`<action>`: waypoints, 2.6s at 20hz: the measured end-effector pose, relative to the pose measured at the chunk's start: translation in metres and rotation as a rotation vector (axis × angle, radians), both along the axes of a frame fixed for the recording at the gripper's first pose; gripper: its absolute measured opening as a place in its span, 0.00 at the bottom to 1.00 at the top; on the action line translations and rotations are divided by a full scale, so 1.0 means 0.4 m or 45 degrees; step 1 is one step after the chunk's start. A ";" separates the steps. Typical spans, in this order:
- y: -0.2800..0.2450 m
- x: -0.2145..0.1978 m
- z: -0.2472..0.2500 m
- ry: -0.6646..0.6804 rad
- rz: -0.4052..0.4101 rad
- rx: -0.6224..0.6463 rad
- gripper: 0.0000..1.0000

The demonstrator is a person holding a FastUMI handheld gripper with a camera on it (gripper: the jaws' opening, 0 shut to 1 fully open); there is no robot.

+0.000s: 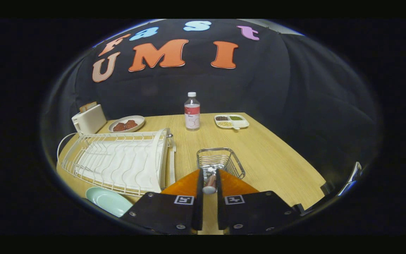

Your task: Take the plate from the dish rack, then take the spoon from the basket and place it into the plate.

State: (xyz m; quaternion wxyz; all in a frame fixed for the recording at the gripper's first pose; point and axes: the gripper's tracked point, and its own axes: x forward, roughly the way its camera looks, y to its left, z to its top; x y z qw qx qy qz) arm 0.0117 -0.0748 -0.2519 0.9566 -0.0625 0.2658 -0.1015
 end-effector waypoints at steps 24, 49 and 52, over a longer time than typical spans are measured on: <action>0.258 -0.186 0.303 -0.197 0.292 0.116 0.10; 0.623 -0.366 0.000 0.096 0.939 0.149 0.10; 0.627 -0.370 -0.046 0.150 0.964 0.116 0.11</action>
